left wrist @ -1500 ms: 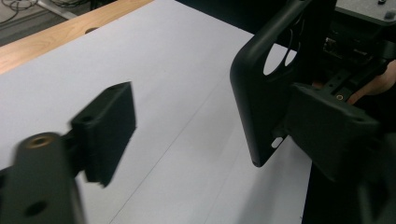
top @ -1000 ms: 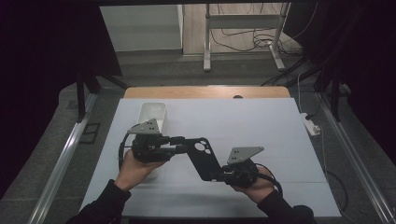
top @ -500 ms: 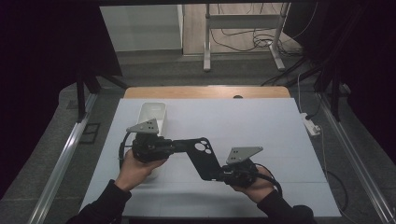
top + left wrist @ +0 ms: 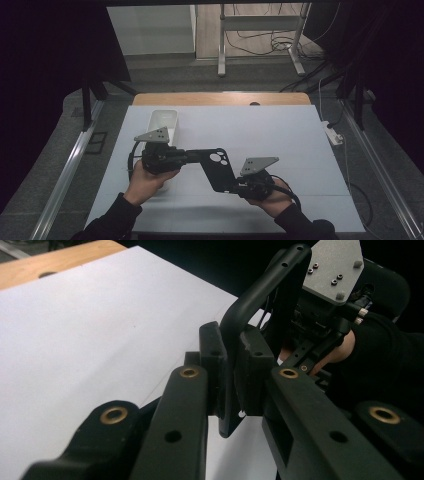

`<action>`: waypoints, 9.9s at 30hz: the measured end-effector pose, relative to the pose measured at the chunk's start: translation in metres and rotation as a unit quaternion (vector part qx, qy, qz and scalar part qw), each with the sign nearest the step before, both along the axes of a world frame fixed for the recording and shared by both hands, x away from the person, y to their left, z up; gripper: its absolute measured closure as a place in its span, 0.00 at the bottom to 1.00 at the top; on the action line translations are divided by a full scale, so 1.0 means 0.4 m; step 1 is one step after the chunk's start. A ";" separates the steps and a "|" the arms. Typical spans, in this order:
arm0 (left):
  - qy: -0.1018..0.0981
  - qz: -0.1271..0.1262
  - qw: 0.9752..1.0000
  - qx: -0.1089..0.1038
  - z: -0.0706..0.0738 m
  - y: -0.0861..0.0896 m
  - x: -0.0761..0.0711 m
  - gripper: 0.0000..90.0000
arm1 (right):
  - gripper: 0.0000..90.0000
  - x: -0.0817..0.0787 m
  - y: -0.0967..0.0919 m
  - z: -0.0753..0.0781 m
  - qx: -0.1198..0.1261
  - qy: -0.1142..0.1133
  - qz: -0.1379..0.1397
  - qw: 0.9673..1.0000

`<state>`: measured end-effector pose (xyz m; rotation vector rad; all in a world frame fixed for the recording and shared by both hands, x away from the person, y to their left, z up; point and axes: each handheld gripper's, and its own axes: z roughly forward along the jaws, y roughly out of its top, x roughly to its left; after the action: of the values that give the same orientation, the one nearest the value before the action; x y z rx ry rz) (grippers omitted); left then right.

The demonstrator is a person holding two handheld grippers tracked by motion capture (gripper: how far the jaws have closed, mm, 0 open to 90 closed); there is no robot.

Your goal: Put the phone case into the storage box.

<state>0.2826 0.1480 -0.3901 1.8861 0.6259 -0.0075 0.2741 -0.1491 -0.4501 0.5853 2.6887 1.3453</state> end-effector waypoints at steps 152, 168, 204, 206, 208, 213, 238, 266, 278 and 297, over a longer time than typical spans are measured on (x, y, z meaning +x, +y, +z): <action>-0.045 0.189 0.972 0.135 0.019 0.355 0.198 0.92 | 0.00 -0.093 -0.344 -0.013 -0.038 0.013 -0.277 0.960; -0.047 0.204 0.968 0.137 -0.004 0.348 0.261 0.92 | 0.00 -0.092 -0.344 -0.013 -0.039 0.015 -0.274 0.961; -0.061 0.217 0.965 0.137 -0.077 0.361 0.393 0.92 | 0.00 -0.093 -0.347 -0.014 -0.035 0.019 -0.274 0.961; -0.063 0.216 0.965 0.137 -0.081 0.360 0.398 0.92 | 0.00 -0.092 -0.347 -0.014 -0.035 0.020 -0.274 0.961; -0.068 0.216 0.964 0.138 -0.084 0.357 0.403 0.92 | 0.00 -0.092 -0.347 -0.014 -0.035 0.021 -0.274 0.961; -0.072 0.214 0.964 0.140 -0.089 0.353 0.415 0.92 | 0.00 -0.092 -0.347 -0.014 -0.034 0.021 -0.274 0.961; -0.102 0.222 0.959 0.144 -0.128 0.348 0.434 0.90 | 0.00 -0.090 -0.349 -0.016 -0.036 0.026 -0.272 0.961; -0.047 0.268 0.954 0.128 -0.143 0.339 0.428 0.63 | 0.00 -0.091 -0.348 -0.015 -0.035 0.026 -0.271 0.962; -0.015 0.274 0.953 0.127 -0.127 0.344 0.393 0.42 | 0.00 -0.094 -0.347 -0.014 -0.034 0.023 -0.267 0.963; 0.008 0.251 0.964 0.087 -0.140 0.332 0.326 0.17 | 0.00 -0.093 -0.350 -0.014 -0.028 0.025 -0.264 0.964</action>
<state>0.4130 0.2807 -0.4459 1.8437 1.1315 0.3719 0.2368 -0.2890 -0.4555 1.2309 2.3384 1.1083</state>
